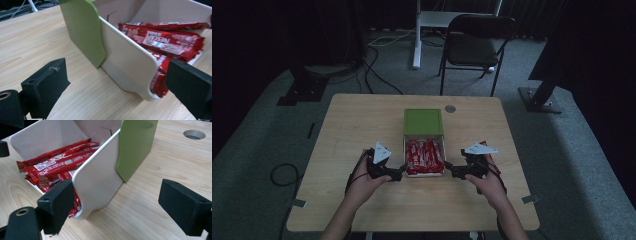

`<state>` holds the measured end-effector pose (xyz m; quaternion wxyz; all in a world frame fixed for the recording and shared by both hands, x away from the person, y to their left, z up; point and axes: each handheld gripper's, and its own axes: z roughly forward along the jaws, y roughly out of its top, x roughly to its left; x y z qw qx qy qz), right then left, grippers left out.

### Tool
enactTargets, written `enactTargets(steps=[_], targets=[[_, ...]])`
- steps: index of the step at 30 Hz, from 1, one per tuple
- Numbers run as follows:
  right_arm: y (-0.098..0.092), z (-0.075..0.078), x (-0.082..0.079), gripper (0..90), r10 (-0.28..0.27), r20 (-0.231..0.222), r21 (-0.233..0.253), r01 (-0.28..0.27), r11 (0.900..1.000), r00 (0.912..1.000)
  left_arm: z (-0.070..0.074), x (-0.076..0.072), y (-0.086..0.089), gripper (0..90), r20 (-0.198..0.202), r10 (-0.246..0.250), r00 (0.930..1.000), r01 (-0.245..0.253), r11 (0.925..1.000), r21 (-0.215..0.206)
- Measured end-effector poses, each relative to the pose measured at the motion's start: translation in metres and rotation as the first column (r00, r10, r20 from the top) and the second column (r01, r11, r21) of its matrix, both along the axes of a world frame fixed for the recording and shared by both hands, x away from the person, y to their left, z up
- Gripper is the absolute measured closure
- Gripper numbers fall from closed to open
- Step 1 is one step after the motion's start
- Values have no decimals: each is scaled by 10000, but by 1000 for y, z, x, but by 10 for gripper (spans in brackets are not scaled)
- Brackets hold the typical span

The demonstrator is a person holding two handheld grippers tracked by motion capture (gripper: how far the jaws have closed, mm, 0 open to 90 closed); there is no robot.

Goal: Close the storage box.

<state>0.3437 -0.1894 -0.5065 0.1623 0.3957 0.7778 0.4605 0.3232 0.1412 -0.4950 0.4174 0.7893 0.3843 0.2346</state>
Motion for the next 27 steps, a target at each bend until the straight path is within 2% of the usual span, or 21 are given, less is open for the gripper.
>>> enactTargets(steps=[3,5,9,15,18,21,27], targets=[[1,-2,1,129,18,-59,53,-18,10000,10000,-2,3,1,53,13,61,10000,-61,9999,128],[1,-3,3,124,27,-126,122,-26,9999,9999,-3,6,2,52,-94,8,10000,-9,10000,-18],[0,-4,5,119,118,-242,239,-112,9997,9996,-5,9,1,52,-106,-29,9999,29,10000,31],[1,-4,8,119,138,-231,215,-134,9997,9996,-6,13,1,52,-35,68,10000,-67,9999,74],[2,-3,9,119,204,-196,153,-201,9997,9996,-6,16,3,50,-151,126,9998,-126,9999,-22],[4,-3,9,119,254,-132,89,-253,9996,9996,-6,18,4,50,-193,114,9998,-112,9999,64],[3,-2,12,120,-81,-127,240,84,9997,9999,-4,22,3,50,-222,76,9997,-77,9999,-85]])
